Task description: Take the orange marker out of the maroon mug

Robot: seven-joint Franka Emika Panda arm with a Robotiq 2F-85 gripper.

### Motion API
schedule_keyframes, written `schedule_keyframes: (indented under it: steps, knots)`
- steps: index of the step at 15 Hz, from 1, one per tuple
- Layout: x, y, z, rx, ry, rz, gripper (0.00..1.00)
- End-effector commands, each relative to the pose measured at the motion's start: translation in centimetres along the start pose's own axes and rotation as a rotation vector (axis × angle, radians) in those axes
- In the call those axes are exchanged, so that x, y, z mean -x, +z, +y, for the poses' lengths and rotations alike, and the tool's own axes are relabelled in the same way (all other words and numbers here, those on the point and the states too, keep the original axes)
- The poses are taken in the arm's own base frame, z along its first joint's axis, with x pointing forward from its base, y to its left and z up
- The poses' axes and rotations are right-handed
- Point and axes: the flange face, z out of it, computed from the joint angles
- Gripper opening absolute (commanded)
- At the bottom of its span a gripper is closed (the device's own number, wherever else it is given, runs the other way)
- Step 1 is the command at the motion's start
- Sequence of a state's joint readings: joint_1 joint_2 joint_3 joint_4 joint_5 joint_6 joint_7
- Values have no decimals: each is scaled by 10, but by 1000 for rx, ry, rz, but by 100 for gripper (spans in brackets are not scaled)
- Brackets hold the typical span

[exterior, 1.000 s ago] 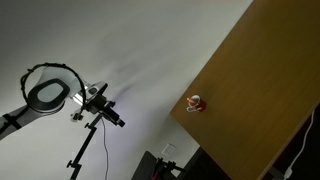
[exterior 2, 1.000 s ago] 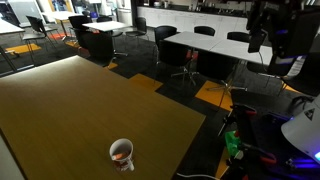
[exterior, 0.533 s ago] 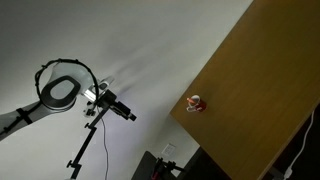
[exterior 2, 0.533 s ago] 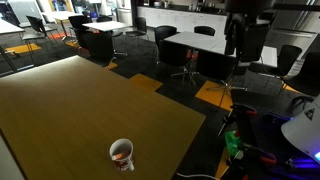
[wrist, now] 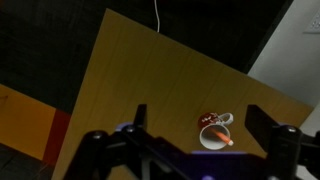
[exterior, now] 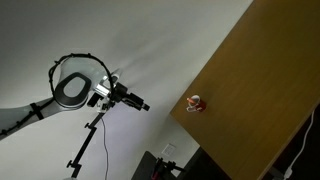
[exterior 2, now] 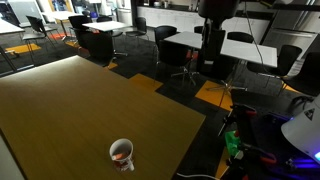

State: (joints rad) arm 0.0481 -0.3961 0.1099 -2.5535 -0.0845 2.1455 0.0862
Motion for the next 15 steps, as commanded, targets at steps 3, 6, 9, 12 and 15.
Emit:
schedule_keyframes:
  steps: [3, 6, 9, 12, 15]
  knots:
    - [-30, 8, 15, -48, -57, 84, 100]
    - [-40, 14, 32, -112, -126, 130, 100]
    - [-47, 20, 48, -180, -194, 133, 100]
    - [-51, 22, 56, -261, -281, 155, 100]
    - [-55, 25, 58, -323, -369, 187, 100]
